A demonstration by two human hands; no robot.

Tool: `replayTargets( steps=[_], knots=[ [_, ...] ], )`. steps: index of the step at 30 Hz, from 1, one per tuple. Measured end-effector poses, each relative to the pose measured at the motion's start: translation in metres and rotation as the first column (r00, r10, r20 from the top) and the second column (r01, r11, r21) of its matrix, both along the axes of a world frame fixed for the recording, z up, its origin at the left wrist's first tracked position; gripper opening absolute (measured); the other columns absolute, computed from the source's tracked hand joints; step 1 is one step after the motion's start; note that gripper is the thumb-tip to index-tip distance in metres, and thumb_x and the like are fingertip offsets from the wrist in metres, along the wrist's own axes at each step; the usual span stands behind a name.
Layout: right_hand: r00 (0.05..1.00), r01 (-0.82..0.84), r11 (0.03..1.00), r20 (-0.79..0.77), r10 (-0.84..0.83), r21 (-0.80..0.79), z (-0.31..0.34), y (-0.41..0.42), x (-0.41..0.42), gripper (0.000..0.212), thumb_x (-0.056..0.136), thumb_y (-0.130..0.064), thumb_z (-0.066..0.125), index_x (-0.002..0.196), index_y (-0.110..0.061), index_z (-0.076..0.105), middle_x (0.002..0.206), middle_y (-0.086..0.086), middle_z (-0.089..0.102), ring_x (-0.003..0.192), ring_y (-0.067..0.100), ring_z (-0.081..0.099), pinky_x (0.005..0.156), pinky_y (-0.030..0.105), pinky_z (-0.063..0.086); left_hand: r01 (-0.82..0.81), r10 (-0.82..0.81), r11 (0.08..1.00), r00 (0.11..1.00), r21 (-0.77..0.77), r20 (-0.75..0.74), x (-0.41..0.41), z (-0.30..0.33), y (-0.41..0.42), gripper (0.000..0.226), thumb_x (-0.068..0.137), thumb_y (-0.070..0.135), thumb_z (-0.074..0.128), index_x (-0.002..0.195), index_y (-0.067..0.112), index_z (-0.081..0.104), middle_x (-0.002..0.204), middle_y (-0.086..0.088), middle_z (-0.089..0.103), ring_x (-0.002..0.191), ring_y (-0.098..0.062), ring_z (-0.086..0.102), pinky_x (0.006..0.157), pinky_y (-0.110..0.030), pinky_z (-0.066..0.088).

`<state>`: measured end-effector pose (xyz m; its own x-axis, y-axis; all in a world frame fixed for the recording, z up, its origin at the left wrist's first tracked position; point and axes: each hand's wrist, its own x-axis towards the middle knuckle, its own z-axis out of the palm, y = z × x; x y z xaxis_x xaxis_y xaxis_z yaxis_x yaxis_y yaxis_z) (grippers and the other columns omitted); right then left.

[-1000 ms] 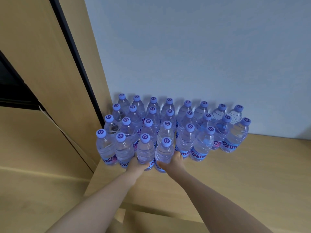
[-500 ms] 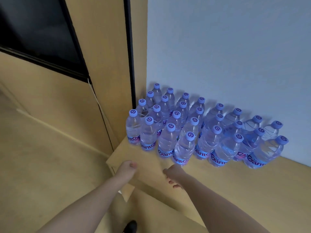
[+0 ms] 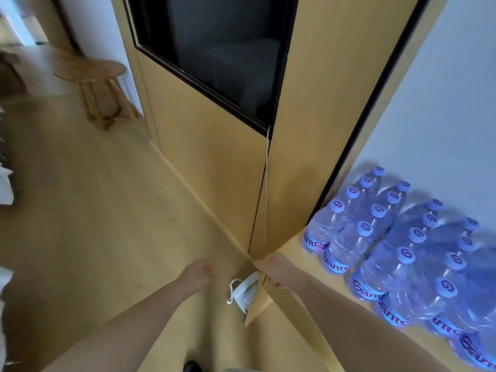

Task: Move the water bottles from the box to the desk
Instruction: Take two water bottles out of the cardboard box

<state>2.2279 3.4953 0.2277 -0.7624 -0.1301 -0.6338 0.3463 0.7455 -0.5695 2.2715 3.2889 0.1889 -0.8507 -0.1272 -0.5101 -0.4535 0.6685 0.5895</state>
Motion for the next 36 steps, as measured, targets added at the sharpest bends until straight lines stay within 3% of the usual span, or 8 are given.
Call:
replayTargets(
  steps=[2, 8, 11, 13, 18, 26, 30, 36],
  knots=[
    [0.997, -0.074, 0.997, 0.004, 0.074, 0.01, 0.002, -0.032, -0.017, 0.036, 0.095, -0.028, 0.051, 0.061, -0.017, 0.042, 0.057, -0.003, 0.041, 0.045, 0.007, 0.037, 0.044, 0.018, 0.03, -0.069, 0.069, 0.998, 0.997, -0.002, 0.028, -0.008, -0.002, -0.036, 0.025, 0.092, 0.014, 0.058, 0.113, 0.0, 0.062, 0.117, -0.018, 0.064, 0.11, -0.03, 0.06, 0.071, -0.021, 0.038],
    [0.956, -0.292, 0.955, -0.018, 0.293, 0.053, 0.002, -0.135, -0.065, 0.028, 0.1, -0.029, 0.049, 0.076, -0.016, 0.053, 0.065, -0.004, 0.042, 0.053, 0.006, 0.039, 0.041, 0.013, 0.03, -0.216, 0.219, 0.973, 0.975, -0.079, 0.032, -0.025, -0.006, -0.144, 0.033, 0.098, 0.018, 0.047, 0.124, 0.0, 0.055, 0.133, -0.015, 0.052, 0.123, -0.025, 0.051, 0.094, -0.022, 0.038],
    [0.901, -0.425, 0.901, -0.049, 0.43, 0.086, 0.003, -0.187, -0.08, 0.017, 0.102, -0.031, 0.045, 0.098, -0.019, 0.057, 0.091, -0.007, 0.052, 0.072, 0.005, 0.047, 0.047, 0.009, 0.031, -0.296, 0.307, 0.946, 0.949, -0.128, 0.075, -0.025, -0.01, -0.188, 0.031, 0.097, 0.02, 0.047, 0.125, 0.007, 0.054, 0.132, -0.011, 0.055, 0.12, -0.024, 0.054, 0.09, -0.022, 0.042],
    [0.871, -0.481, 0.871, -0.058, 0.488, 0.1, 0.002, -0.22, -0.086, 0.031, 0.102, -0.031, 0.043, 0.126, -0.015, 0.055, 0.113, -0.001, 0.054, 0.094, 0.011, 0.051, 0.059, 0.014, 0.038, -0.325, 0.342, 0.933, 0.935, -0.151, 0.099, -0.023, -0.011, -0.211, 0.031, 0.097, 0.02, 0.046, 0.125, 0.009, 0.054, 0.132, -0.009, 0.055, 0.121, -0.022, 0.053, 0.09, -0.022, 0.042],
    [0.821, -0.553, 0.81, -0.039, 0.569, 0.196, -0.008, -0.302, -0.103, 0.034, 0.099, -0.031, 0.048, 0.114, -0.003, 0.062, 0.121, 0.016, 0.063, 0.11, 0.025, 0.059, 0.088, 0.029, 0.046, -0.376, 0.395, 0.915, 0.907, -0.144, 0.143, -0.021, -0.017, -0.255, 0.032, 0.097, 0.022, 0.045, 0.124, 0.009, 0.055, 0.13, -0.01, 0.057, 0.119, -0.022, 0.055, 0.088, -0.022, 0.044],
    [0.752, -0.65, 0.737, 0.013, 0.66, 0.182, -0.032, -0.413, -0.154, 0.026, 0.097, -0.035, 0.051, 0.094, -0.009, 0.052, 0.105, 0.013, 0.058, 0.102, 0.026, 0.058, 0.077, 0.027, 0.043, -0.444, 0.462, 0.886, 0.869, -0.135, 0.178, -0.054, -0.025, -0.336, 0.033, 0.097, 0.022, 0.045, 0.126, 0.008, 0.054, 0.133, -0.01, 0.054, 0.123, -0.023, 0.051, 0.094, -0.023, 0.041],
    [0.746, -0.66, 0.735, 0.021, 0.665, 0.156, -0.04, -0.472, -0.205, 0.041, 0.097, -0.036, 0.051, 0.116, 0.0, 0.057, 0.117, 0.016, 0.061, 0.111, 0.03, 0.059, 0.091, 0.034, 0.048, -0.466, 0.489, 0.871, 0.854, -0.157, 0.179, -0.103, -0.026, -0.396, 0.035, 0.098, 0.023, 0.043, 0.13, 0.008, 0.05, 0.135, -0.011, 0.053, 0.123, -0.025, 0.051, 0.095, -0.025, 0.042],
    [0.714, -0.678, 0.709, -0.051, 0.698, 0.194, -0.037, -0.58, -0.299, 0.046, 0.094, -0.039, 0.055, 0.116, 0.001, 0.061, 0.117, 0.017, 0.065, 0.11, 0.028, 0.061, 0.086, 0.029, 0.046, -0.46, 0.494, 0.864, 0.853, -0.206, 0.167, -0.195, -0.016, -0.49, 0.036, 0.098, 0.02, 0.04, 0.132, 0.008, 0.046, 0.138, -0.012, 0.049, 0.126, -0.025, 0.048, 0.096, -0.024, 0.04]
  ],
)
